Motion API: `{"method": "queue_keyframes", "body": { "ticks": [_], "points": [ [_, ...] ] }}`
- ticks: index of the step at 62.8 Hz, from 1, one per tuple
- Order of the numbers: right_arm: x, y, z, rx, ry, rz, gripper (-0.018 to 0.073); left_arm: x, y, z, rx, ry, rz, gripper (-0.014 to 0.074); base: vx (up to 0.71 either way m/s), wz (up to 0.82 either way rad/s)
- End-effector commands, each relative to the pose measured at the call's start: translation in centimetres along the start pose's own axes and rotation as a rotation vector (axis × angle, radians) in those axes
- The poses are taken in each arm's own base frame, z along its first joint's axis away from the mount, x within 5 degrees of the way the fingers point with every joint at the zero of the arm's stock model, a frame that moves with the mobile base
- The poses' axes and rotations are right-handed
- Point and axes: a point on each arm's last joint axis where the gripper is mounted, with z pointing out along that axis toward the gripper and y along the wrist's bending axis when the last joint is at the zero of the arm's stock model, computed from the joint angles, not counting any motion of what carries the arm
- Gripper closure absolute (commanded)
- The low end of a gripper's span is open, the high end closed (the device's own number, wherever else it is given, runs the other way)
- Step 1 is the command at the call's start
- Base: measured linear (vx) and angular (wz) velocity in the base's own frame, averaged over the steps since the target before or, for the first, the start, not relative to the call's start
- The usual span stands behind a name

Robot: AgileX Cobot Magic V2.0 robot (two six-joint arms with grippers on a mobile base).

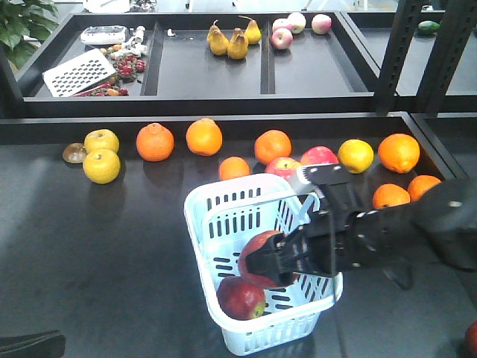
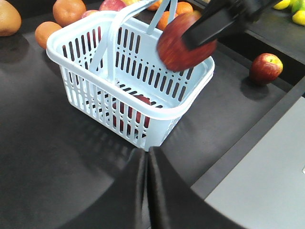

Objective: Pick three apples into basket with both arms
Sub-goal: 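Carry the second apple over the basket and release it inside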

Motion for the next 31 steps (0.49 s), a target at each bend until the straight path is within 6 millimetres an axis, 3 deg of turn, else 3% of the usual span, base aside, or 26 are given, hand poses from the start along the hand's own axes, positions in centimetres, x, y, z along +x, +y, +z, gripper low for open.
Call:
{"method": "queue_keyframes", "body": {
  "ticks": [1, 10, 15, 21, 31],
  "points": [
    [-1.96, 0.22, 0.07, -0.004, -0.063, 0.002, 0.0342, -1.28, -0.05, -0.3, -0.007, -0.08, -0.03, 0.0603, 0.0, 0.0],
    [-2.76, 0.01, 0.74, -0.011, -0.066, 0.014, 0.0055, -1.28, -0.05, -0.3, -0.007, -0.08, -0.03, 0.0603, 0.0, 0.0],
    [-2.91, -0.05, 0.7, -0.002, -0.076, 0.013, -0.0046, -1.28, -0.05, -0.3, -0.007, -0.08, -0.03, 0.0603, 0.0, 0.0],
    [-2.88, -0.02, 0.7, -0.005, -0.073, 0.013, -0.0099, -1.28, -0.06, -0.3, -0.006, -0.079, -0.03, 0.0603, 0.0, 0.0],
    [-2.79, 0.1, 0.71, -0.018, -0.063, 0.012, -0.0066, -1.28, -0.06, -0.3, -0.006, -0.079, -0.03, 0.0603, 0.0, 0.0]
  ]
}}
